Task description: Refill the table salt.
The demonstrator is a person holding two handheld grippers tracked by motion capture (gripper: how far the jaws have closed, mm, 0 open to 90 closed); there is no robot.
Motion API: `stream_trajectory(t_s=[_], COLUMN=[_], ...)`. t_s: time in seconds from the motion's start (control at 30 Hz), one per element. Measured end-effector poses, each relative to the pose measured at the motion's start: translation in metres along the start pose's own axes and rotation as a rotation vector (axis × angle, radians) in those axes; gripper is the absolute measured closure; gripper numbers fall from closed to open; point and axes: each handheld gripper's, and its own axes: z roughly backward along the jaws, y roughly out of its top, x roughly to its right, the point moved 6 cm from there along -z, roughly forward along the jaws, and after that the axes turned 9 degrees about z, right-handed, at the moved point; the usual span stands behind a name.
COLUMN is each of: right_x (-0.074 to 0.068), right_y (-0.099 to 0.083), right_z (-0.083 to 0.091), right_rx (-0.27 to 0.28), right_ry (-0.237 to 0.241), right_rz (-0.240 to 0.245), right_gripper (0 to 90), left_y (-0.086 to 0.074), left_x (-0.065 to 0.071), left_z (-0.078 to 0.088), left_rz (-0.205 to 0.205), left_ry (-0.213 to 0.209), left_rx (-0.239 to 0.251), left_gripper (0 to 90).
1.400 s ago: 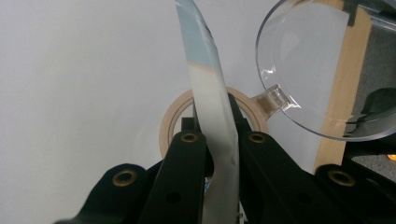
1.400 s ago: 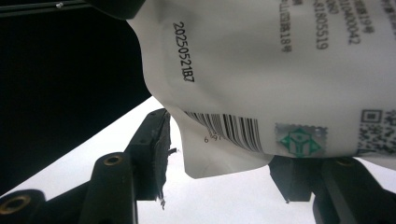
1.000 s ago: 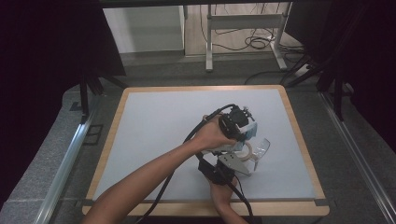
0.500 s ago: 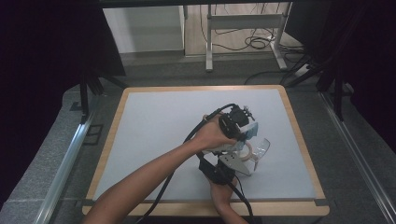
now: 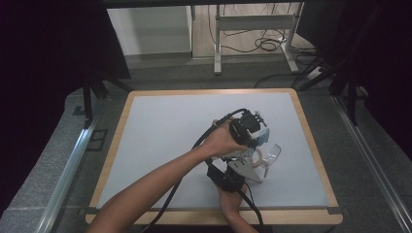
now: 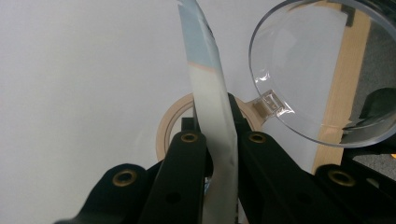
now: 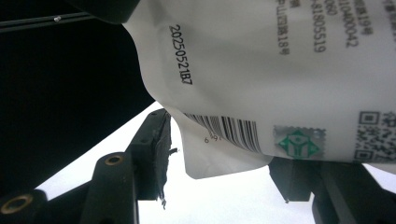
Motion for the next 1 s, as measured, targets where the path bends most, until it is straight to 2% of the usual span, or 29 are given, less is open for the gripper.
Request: stream_trajectory(t_s=[0.57,1.0], right_x=[0.0021,0.0030], right_y=[0.0009,0.0004], right_z=[0.0012,0.0005], right_rx=[0.000,0.000], right_ry=[-0.003,-0.005], right_rz=[-0.012,-0.003], right_gripper=[45.3,45.4], left_y=[0.0022,0.0015], left_x=[0.0020,0.0012], left_z=[-0.0019,-0.0025], left_rz=[-0.002,-0.001], left_ry=[-0.001,-0.004], left_rx=[0.002,-0.002], left_gripper=[90.0,90.0])
